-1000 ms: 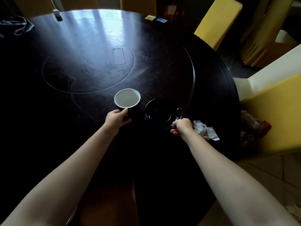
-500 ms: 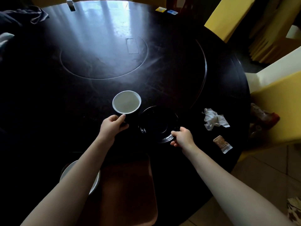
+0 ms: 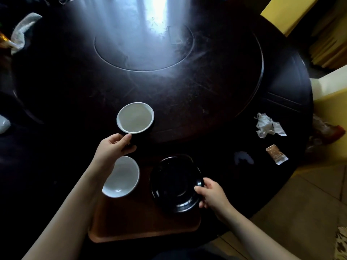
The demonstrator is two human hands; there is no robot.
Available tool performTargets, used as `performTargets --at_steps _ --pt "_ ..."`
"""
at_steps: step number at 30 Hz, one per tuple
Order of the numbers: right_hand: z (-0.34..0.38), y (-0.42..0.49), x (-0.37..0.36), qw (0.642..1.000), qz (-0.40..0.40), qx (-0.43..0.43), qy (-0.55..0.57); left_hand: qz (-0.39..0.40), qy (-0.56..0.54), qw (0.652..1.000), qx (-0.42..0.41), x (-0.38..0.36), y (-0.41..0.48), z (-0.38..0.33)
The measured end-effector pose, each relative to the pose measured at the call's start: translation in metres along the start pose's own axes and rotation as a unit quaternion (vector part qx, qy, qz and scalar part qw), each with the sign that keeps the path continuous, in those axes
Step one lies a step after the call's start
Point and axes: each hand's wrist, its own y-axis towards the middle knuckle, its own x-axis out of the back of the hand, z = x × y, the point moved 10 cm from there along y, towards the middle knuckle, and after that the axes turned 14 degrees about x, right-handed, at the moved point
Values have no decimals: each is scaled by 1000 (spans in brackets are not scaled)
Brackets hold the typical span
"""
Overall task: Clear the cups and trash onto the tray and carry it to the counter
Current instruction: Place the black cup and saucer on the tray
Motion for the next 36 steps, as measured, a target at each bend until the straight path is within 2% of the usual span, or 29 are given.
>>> performTargets --at_steps 6,19,26,32,36 --pt "-17 -9 -16 999 -1 -6 -41 4 -5 1000 10 11 -12 15" --pt "-9 -3 -25 991 -38 8 -129 8 18 1000 15 20 -42 39" --pt "14 15 -10 974 -83 69 -200 -16 -1 1000 10 11 -66 59" --pt "38 27 -4 976 -92 100 -171 -32 -26 998 41 -5 -86 92" --pt "79 21 -11 949 -78 212 -220 -48 -37 997 48 -20 -94 109"
